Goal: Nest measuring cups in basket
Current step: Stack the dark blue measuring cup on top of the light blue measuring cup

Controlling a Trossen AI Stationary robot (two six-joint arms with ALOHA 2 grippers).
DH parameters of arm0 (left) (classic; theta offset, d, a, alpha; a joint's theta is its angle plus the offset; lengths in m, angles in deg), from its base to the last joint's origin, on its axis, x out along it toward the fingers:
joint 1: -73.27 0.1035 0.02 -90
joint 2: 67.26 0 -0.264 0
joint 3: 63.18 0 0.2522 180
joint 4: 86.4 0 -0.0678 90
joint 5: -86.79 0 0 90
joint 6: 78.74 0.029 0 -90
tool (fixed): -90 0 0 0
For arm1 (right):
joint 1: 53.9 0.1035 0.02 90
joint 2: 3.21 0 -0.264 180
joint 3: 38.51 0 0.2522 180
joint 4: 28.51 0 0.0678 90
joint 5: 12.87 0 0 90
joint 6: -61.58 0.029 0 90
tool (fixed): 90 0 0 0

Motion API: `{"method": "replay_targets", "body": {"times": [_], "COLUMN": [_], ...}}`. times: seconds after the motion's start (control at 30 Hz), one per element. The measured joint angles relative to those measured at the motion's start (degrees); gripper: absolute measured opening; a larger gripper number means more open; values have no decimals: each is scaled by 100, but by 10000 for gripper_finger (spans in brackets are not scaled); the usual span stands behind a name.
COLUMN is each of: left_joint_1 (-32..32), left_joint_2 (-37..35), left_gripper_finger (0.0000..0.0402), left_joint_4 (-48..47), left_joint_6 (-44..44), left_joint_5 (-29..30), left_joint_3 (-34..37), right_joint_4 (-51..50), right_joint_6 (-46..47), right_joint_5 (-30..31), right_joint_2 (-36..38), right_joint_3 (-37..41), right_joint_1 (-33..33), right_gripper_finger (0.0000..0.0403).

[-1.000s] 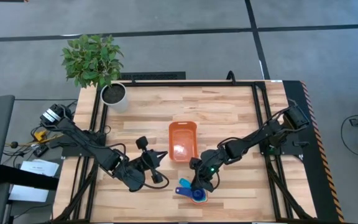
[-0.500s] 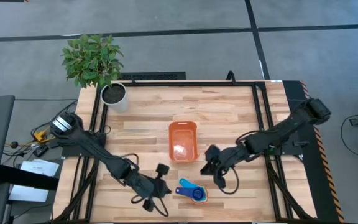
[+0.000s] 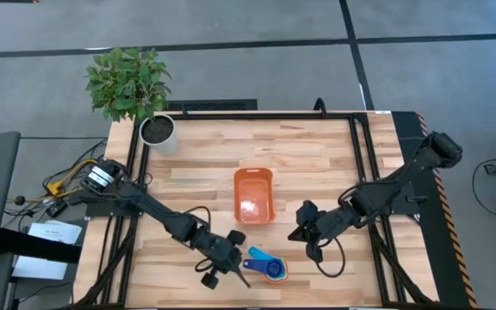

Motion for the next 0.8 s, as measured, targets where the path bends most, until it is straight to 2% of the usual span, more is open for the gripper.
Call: {"method": "replay_targets", "body": {"times": [0.1, 0.2, 0.3, 0.57, 0.8], "left_joint_1": [117, 169, 182, 241, 391], "left_joint_2": [230, 415, 468, 470, 468], "left_gripper_finger": [0, 0, 0, 0, 0], "left_joint_4": [98, 253, 293, 355, 245], "left_joint_6": [-13, -15, -6, -7, -228], "left_joint_5": [-382, -381, -252, 665, 773], "left_joint_3": [3, 7, -10, -29, -29], "right_joint_4": [-258, -421, -328, -303, -55], "right_joint_6": [300, 577, 865, 1455, 1600], "right_joint_5": [-2, 10, 35, -1, -17], "right_joint_2": [-84, -223, -375, -788, -1041], "right_joint_3": [0, 7, -4, 0, 0], "right_joint_1": [148, 308, 470, 839, 1120], "right_gripper_finger": [16, 18, 26, 24, 16]}}
